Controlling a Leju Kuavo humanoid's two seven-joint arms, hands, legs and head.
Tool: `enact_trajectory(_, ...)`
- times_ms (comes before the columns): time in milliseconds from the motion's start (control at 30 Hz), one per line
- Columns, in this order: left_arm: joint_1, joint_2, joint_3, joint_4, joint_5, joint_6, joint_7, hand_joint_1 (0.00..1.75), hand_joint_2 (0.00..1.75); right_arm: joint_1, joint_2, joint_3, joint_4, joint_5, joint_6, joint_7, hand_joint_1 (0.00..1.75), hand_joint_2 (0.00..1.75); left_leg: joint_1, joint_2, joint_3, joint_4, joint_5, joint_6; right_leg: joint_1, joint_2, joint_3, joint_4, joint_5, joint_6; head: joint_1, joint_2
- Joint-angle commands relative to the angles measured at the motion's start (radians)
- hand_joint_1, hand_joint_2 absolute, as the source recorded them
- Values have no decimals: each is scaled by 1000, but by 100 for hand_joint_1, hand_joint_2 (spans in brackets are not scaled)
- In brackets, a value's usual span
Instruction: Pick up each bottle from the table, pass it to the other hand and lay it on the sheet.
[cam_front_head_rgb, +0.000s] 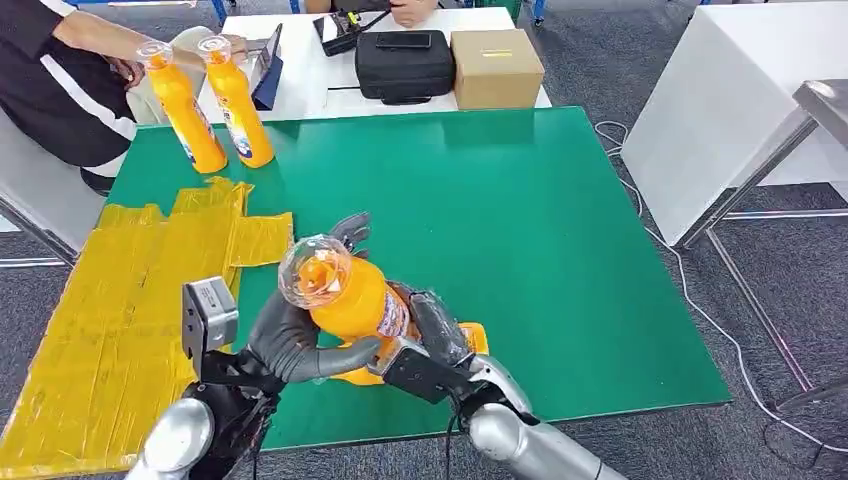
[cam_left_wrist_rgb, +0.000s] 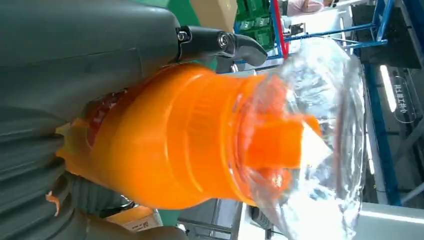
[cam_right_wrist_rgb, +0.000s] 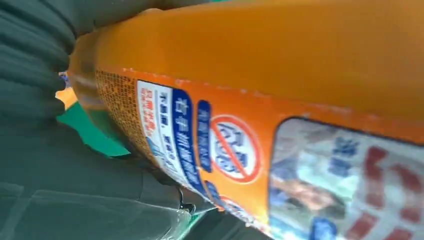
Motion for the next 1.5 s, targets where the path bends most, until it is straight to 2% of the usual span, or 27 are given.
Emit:
enact_trajectory(33,-36,-22,-62,63,-8,16,-18,136,175,-57,-3,78,12,-9,60,5,175,175,1,-2,1,0,-1,-2,0,1,2,-1,-1,-1,0,0)
enact_trajectory(67,-36,-20,-62,62,-9,25,-23,173,175,-57,0,75,11,-8,64,5,175,175,1,-2,1,0,-1,-2,0,1,2,-1,-1,-1,0,0)
enact_trajectory(967,-16,-23,-21,43,-25,51,-41,175,175,-60,30,42,12,-8,76,18,175,175,1,-1,2,0,-1,-2,0,3,2,0,-1,-1,0,0)
enact_trajectory(1000,-13,-21,-15,37,-37,54,-50,175,175,-53,30,31,10,0,61,29,115,175,0,-1,1,0,-1,-2,0,2,1,0,0,-1,0,0)
enact_trajectory(1033,-9,-15,0,22,-89,76,-70,175,175,-40,28,12,0,18,33,41,0,175,1,-1,2,0,-1,-3,0,3,2,0,-1,-1,0,0)
enact_trajectory(1167,52,-12,135,-80,-248,146,-110,175,175,68,-9,-119,-117,58,-38,53,0,175,1,-2,2,0,-1,-3,0,2,2,0,-1,-1,0,0)
enact_trajectory(1233,101,-10,235,-151,-366,180,-122,175,175,156,-21,-235,-200,181,-118,119,0,175,0,-4,2,0,-1,-3,0,0,3,0,-2,-1,0,0)
enact_trajectory(1267,121,-15,282,-183,-411,184,-121,175,175,197,-21,-291,-241,198,-122,130,0,175,1,-4,2,0,-2,-3,0,0,3,-1,-2,-1,0,0)
enact_trajectory(1433,134,-22,324,-207,-464,195,-129,175,175,228,-16,-336,-269,208,-119,138,0,175,1,-5,3,0,-3,-4,0,0,5,-1,-3,-1,0,0)
enact_trajectory(1467,172,-72,543,-354,-711,256,-128,175,175,431,52,-607,-497,221,-207,69,0,175,1,-5,0,1,-2,-3,0,-1,2,0,-2,-1,0,0)
enact_trajectory(1500,176,-46,567,-349,-734,280,-136,175,175,472,80,-627,-565,229,-194,51,0,175,0,-6,-3,2,-2,-2,0,-2,-2,2,-3,-1,0,0)
